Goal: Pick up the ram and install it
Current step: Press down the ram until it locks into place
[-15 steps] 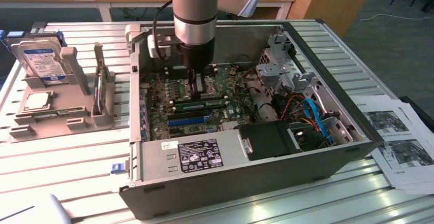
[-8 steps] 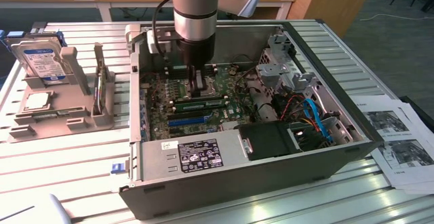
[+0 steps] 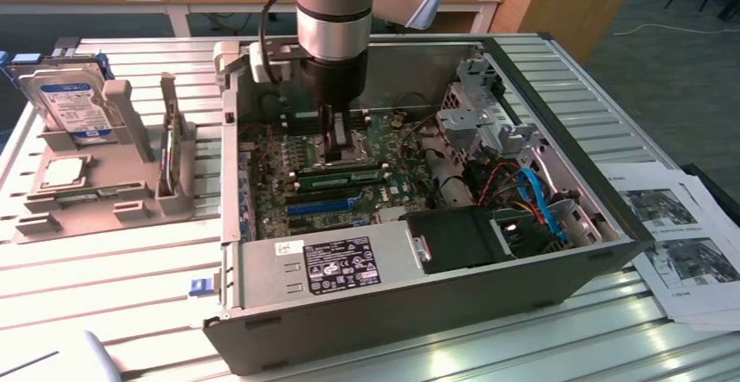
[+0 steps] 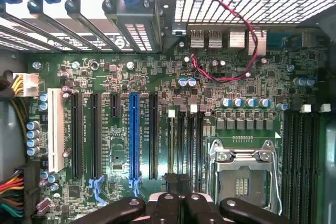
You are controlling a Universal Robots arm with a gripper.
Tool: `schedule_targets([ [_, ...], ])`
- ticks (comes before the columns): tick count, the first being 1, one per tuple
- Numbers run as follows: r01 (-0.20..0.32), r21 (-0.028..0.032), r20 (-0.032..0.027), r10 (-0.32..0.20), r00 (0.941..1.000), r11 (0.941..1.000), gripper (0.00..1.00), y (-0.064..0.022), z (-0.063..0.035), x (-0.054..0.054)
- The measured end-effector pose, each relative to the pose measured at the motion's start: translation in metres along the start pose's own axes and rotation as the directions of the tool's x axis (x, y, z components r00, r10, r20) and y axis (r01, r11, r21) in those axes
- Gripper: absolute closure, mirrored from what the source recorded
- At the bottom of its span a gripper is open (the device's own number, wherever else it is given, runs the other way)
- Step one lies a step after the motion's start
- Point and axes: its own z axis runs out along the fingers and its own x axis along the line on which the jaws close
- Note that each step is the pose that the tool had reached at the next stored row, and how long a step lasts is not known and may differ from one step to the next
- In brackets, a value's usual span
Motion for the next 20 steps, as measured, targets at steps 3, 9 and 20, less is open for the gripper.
schedule_targets([
  [3, 0.000, -0.0043, -0.0001, 0.000, 1.0000, 1.0000, 0.90, -0.0002, -0.0040, 0.000],
  [9, 0.000, -0.0127, -0.0004, 0.000, 1.0000, 0.9999, 0.90, -0.0005, -0.0126, 0.000],
  [20, 0.000, -0.0281, -0.0006, 0.000, 1.0000, 0.9996, 0.90, -0.0011, -0.0305, 0.000],
])
